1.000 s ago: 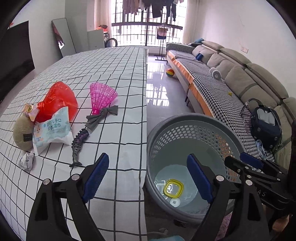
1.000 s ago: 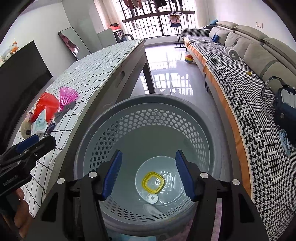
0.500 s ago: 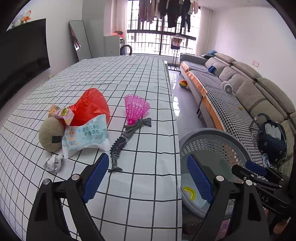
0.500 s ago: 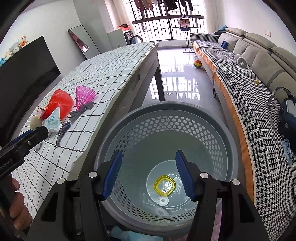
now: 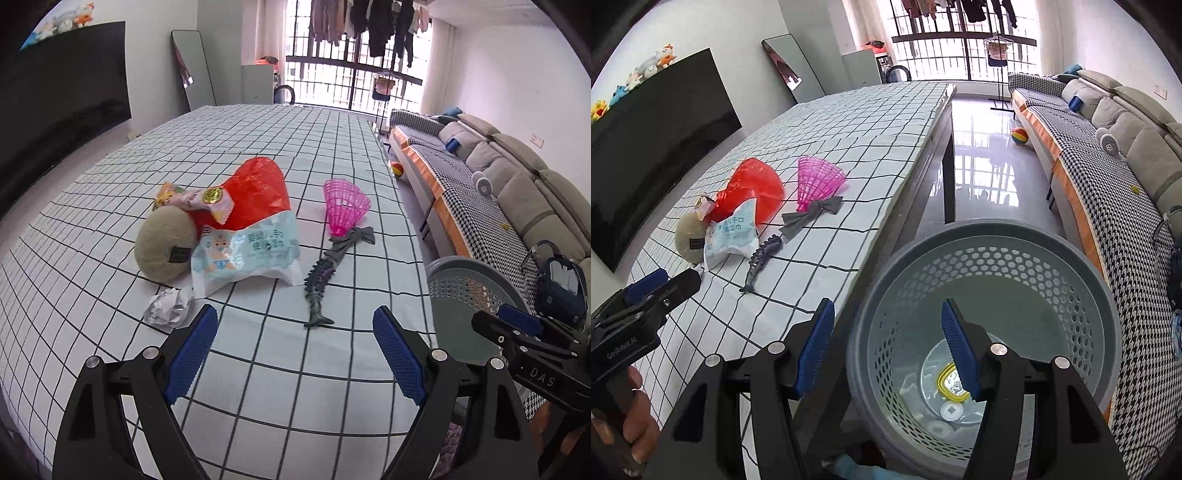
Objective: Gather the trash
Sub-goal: 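Move both tools back toward the remaining items on the table, then close the right tool on the dark toy lizard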
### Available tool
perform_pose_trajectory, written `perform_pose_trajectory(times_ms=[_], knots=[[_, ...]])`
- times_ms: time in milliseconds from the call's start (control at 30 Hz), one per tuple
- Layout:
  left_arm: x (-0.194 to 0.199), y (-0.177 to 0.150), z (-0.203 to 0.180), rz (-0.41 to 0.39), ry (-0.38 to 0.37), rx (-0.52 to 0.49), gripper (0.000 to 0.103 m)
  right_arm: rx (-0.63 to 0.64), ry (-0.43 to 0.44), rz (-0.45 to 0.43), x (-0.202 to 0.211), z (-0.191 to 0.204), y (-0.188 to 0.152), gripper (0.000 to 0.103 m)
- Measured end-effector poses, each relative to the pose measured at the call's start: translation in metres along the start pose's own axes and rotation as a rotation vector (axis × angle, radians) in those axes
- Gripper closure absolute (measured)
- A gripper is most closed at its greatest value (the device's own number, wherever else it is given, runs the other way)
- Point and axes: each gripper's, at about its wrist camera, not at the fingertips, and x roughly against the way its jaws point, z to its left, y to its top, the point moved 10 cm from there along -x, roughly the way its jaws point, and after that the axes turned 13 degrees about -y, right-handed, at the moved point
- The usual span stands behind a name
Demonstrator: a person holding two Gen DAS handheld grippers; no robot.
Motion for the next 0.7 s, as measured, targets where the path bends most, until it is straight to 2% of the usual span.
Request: perform_pose_trajectory(times_ms=[700], knots=[[0.034, -0.019, 0.108, -0.04, 0.115, 0.113, 0.019, 0.211, 0.056, 0.041, -0.028, 0.128, 0.011, 0.045]])
